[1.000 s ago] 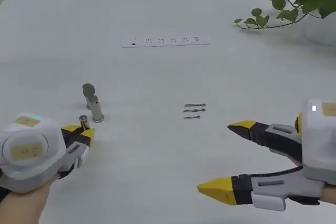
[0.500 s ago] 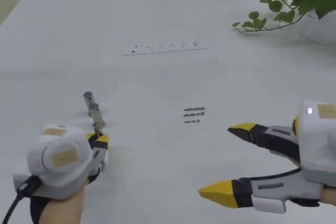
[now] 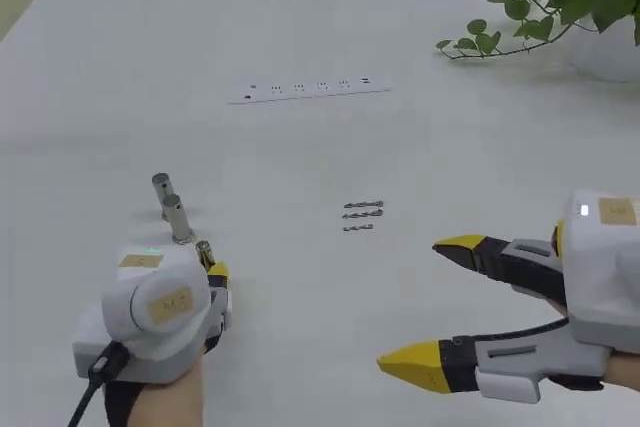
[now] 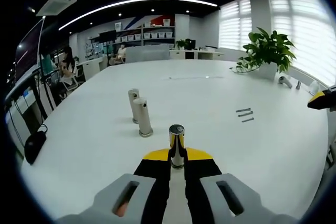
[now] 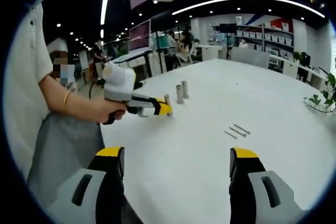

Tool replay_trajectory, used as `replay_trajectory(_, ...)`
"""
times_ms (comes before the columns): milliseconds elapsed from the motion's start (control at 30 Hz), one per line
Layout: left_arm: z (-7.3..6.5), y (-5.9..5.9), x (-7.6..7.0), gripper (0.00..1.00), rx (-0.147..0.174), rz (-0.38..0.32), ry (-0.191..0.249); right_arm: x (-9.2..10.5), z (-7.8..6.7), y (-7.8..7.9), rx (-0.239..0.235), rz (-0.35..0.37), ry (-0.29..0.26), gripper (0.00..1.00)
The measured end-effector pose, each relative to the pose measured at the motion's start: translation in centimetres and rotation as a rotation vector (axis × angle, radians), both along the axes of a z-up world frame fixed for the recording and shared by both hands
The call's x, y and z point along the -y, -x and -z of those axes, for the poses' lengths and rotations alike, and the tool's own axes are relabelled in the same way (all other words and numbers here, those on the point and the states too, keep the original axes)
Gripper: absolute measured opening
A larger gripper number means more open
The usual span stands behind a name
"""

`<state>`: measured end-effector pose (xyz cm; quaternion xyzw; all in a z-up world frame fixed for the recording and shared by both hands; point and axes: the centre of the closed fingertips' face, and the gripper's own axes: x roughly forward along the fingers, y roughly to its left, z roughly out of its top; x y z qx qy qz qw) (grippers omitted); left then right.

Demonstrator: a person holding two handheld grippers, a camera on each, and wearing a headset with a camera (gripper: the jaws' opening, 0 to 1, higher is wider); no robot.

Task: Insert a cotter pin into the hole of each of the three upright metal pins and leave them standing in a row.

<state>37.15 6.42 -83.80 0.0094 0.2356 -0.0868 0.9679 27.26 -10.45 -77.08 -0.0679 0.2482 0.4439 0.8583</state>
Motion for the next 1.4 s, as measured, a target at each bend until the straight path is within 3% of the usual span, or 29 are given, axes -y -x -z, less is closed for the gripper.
replay_trajectory(200,0.2,0.0,0.1,0.07,0.006,-0.014,-0.001,0.1,-0.1,0.0,0.001,0.004,-0.001,0.82)
replay_trajectory(333,0.8,0.0,0.1,0.07,-0.008,-0.036,0.009,0.2,-0.1,-0.1,0.0,0.012,-0.009,0.81)
replay_trajectory(367,0.6,-0.2,0.0,0.07,0.007,-0.038,0.004,0.2,-0.1,-0.1,0.002,0.011,-0.01,0.8)
replay_trajectory(867,0.7,-0.3,0.2,0.07,0.007,-0.039,-0.004,0.5,0.1,-0.1,0.002,0.018,0.0,0.78)
replay_trajectory(1000,0.1,-0.4,0.4,0.11,0.032,-0.006,-0.025,0.5,0.3,0.0,-0.002,0.016,0.005,0.78)
replay_trajectory(1167,0.4,-0.4,0.3,0.16,0.019,0.023,-0.047,0.4,0.2,-0.1,0.0,0.017,0.004,0.78)
replay_trajectory(1400,0.0,-0.4,1.0,0.19,0.057,0.19,-0.14,0.4,0.1,-0.2,0.005,0.02,0.001,0.78)
